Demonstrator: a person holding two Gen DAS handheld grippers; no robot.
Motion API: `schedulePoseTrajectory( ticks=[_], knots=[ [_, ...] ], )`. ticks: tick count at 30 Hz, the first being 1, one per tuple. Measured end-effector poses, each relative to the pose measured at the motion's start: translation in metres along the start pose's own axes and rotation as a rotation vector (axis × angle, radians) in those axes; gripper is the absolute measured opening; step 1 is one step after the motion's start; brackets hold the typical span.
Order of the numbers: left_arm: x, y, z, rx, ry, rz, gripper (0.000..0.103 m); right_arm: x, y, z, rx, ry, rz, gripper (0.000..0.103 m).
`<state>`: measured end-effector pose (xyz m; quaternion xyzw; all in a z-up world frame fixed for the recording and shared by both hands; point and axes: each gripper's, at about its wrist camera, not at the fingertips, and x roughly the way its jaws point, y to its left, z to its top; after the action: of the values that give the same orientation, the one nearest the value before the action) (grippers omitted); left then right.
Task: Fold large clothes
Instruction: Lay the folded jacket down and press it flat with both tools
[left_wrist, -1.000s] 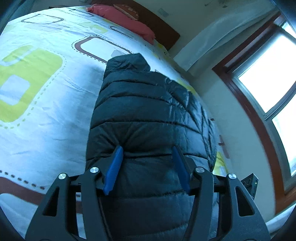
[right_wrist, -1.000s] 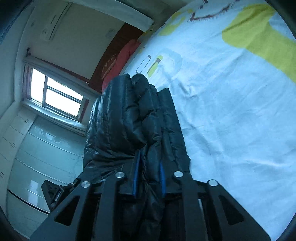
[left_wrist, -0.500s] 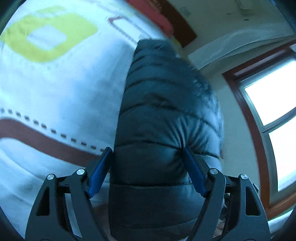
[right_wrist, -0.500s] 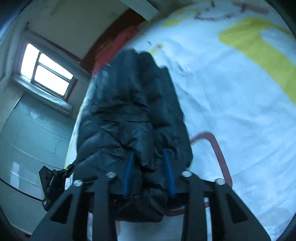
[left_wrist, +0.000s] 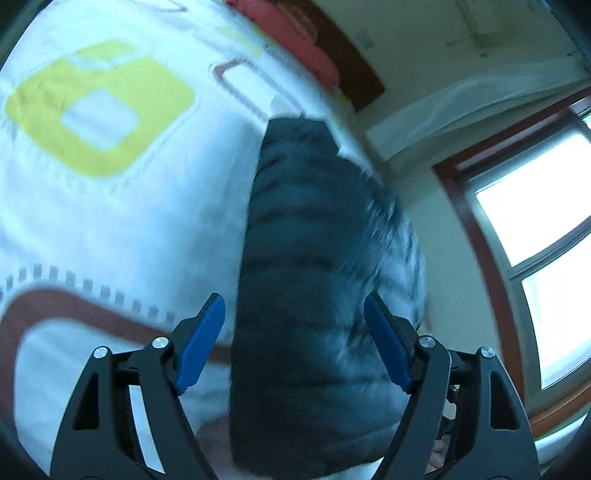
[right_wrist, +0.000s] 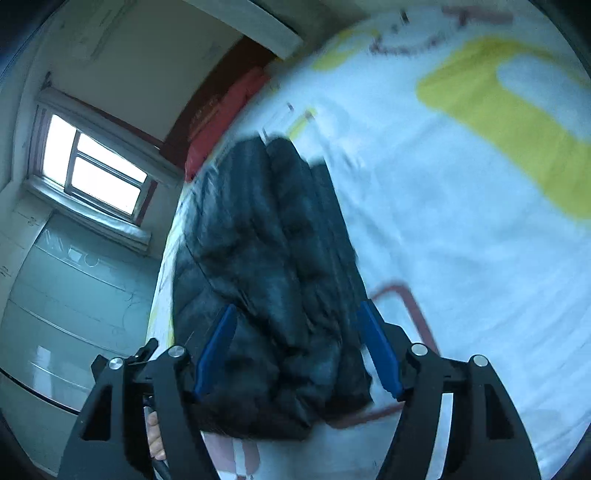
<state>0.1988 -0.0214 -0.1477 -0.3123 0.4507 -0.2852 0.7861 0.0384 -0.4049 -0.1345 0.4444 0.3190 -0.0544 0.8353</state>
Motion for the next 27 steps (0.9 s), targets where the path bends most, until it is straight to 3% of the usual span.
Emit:
schedulePoseTrajectory(
  ticks=[4, 8, 12, 15, 20, 27],
  knots=[
    [0.023, -0.002, 0.033, -0.092, 0.006, -0.051, 0.08, 0.03, 0.011, 0.035, 0.027, -0.018, 0.039, 0.068],
    [0.063, -0.004, 0.053, -0.154, 0.065, -0.065, 0.08, 0.076, 0.011, 0.054, 0.061, 0.027, 0.006, 0.068],
    [0.087, -0.011, 0.057, -0.111, 0.058, 0.021, 0.082, 0.099, -0.002, 0.059, 0.052, 0.017, -0.009, 0.069],
    [0.103, -0.005, 0.052, -0.125, 0.073, 0.062, 0.084, 0.101, -0.009, 0.055, 0.047, 0.009, 0.007, 0.067],
    [0.109, 0.01, 0.045, -0.18, 0.082, 0.016, 0.09, 0.091, -0.009, 0.049, 0.013, -0.029, 0.009, 0.067],
    [0.11, 0.018, 0.042, -0.207, 0.099, -0.027, 0.092, 0.086, -0.015, 0.045, 0.035, -0.045, -0.014, 0.086]
  ],
)
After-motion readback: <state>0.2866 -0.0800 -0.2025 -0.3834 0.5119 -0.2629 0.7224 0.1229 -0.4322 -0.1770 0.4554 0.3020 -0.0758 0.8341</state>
